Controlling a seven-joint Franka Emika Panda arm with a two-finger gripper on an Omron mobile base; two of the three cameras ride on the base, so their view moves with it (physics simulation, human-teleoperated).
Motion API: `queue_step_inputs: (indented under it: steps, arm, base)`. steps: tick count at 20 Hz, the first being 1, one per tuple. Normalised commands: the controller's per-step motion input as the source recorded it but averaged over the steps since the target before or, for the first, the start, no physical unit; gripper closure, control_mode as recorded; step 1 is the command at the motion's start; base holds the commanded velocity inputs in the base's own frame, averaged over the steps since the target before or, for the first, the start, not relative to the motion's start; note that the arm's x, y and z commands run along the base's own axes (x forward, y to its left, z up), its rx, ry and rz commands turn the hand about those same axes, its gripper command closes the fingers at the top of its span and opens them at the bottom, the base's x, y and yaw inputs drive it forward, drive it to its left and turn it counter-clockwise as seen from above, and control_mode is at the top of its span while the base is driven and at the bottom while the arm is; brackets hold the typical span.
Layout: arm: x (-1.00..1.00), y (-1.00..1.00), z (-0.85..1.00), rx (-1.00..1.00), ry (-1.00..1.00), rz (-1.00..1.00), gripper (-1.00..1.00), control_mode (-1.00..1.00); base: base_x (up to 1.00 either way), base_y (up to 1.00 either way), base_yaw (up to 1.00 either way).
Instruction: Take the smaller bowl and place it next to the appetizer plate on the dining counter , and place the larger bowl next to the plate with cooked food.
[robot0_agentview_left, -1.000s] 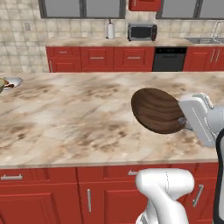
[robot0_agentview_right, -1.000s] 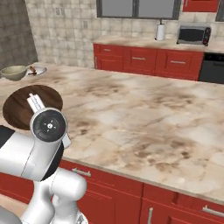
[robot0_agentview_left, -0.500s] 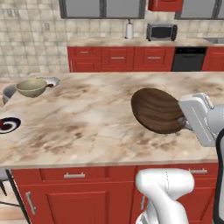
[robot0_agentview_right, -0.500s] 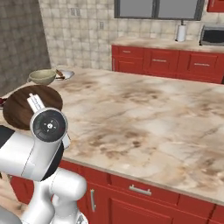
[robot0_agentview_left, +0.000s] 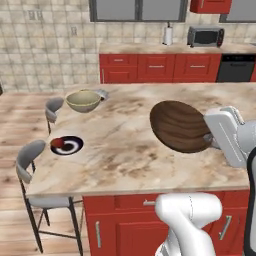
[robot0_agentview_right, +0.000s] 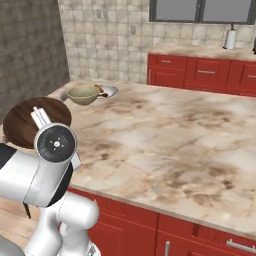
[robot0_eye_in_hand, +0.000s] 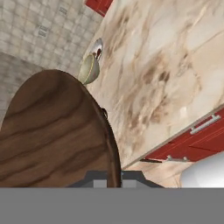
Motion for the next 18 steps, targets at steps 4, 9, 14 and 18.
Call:
queue_step_inputs:
  steps: [4,9,14,18]
  arm:
    - [0.0,0.0,0.0,0.0,0.0,0.0,1.0,1.0]
    - [0.0,0.0,0.0,0.0,0.0,0.0,1.0,1.0]
    - [0.0,0.0,0.0,0.0,0.0,0.0,1.0,1.0]
    - [0.0,0.09,-0.08,-0.04,0.01,-0.01,1.0,-1.0]
  base:
    - [0.46,1.0,-0.05]
    - [0.13,1.0,-0.03]
    - [0.16,0.99,0.0]
    - [0.07,0.65,0.0]
